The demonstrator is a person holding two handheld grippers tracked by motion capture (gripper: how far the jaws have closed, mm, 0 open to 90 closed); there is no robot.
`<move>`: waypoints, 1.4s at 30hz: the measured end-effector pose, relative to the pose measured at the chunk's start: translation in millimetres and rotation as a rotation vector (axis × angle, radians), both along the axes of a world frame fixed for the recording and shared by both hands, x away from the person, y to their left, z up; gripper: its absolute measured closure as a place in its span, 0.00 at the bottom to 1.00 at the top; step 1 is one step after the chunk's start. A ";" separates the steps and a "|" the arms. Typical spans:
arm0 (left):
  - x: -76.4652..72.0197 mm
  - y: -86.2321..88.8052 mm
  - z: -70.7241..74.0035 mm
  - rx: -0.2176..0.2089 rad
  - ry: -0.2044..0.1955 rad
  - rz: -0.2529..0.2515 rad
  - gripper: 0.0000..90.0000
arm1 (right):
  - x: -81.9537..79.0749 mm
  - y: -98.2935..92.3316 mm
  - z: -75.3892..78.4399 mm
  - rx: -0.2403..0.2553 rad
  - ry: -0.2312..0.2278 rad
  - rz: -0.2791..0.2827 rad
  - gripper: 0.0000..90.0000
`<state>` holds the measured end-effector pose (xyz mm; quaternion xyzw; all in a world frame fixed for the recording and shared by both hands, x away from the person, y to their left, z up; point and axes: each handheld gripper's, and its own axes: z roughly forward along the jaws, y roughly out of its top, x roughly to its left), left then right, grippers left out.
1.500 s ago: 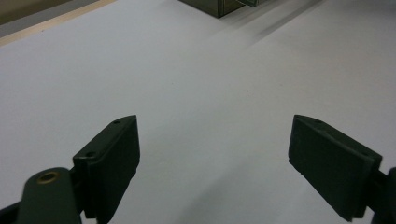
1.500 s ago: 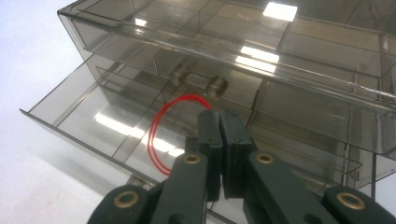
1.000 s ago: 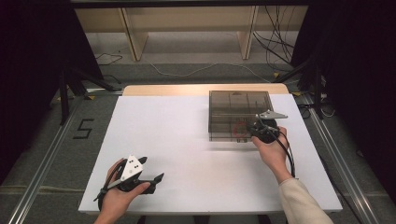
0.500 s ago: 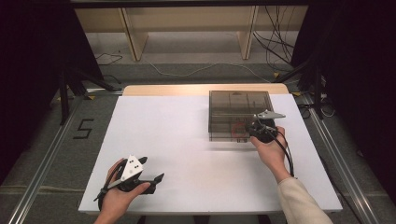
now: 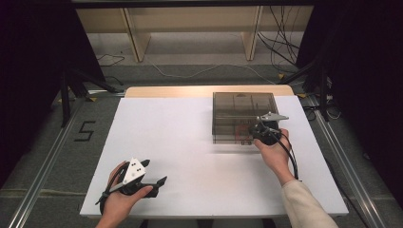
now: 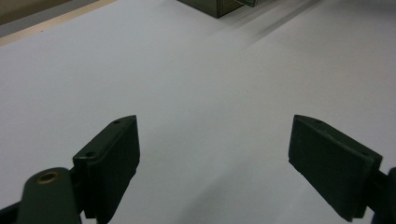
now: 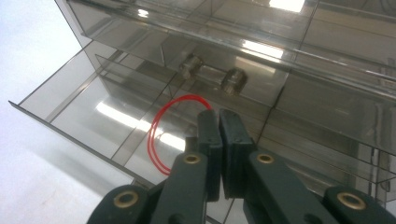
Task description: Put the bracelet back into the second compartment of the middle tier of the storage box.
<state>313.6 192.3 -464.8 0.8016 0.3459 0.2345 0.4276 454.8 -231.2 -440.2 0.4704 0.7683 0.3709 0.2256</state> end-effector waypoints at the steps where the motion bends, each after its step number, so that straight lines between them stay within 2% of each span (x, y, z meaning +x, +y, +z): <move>1: 0.0 0.0 -0.1 0.000 0.000 0.000 0.18 | 0.3 0.0 -0.3 -0.001 0.001 0.000 0.98; 13: 0.0 0.2 0.0 0.001 0.000 -0.001 0.18 | 2.5 1.1 -4.3 -0.014 0.034 0.008 0.98; 42: 0.1 0.1 -0.1 -0.002 -0.001 -0.001 0.18 | 4.4 1.5 -9.6 -0.032 0.057 0.010 0.96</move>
